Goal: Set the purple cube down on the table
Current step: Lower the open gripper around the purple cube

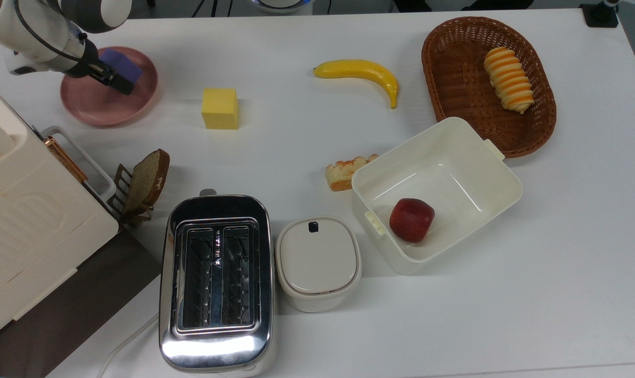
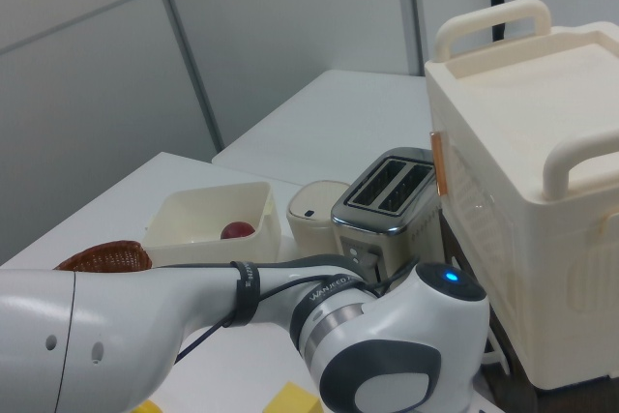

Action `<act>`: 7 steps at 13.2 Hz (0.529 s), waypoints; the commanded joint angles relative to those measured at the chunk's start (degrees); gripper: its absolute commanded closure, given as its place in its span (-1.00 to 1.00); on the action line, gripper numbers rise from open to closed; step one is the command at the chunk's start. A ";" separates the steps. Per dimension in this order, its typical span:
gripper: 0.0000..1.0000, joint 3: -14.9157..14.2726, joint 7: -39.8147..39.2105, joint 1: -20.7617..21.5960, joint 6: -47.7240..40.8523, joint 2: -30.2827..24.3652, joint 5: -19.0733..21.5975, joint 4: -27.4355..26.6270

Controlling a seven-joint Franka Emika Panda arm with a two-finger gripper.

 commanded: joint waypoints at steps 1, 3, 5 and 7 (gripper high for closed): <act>-1.00 -0.08 -2.30 -0.22 1.76 -0.72 -0.76 -2.05; -1.00 -0.08 -3.17 -0.74 1.76 -0.72 -0.76 -2.05; -0.99 -0.08 -4.92 -1.45 1.76 -0.72 -0.76 -2.05; -0.69 -0.08 -5.99 -1.45 1.41 -0.89 -0.76 -2.05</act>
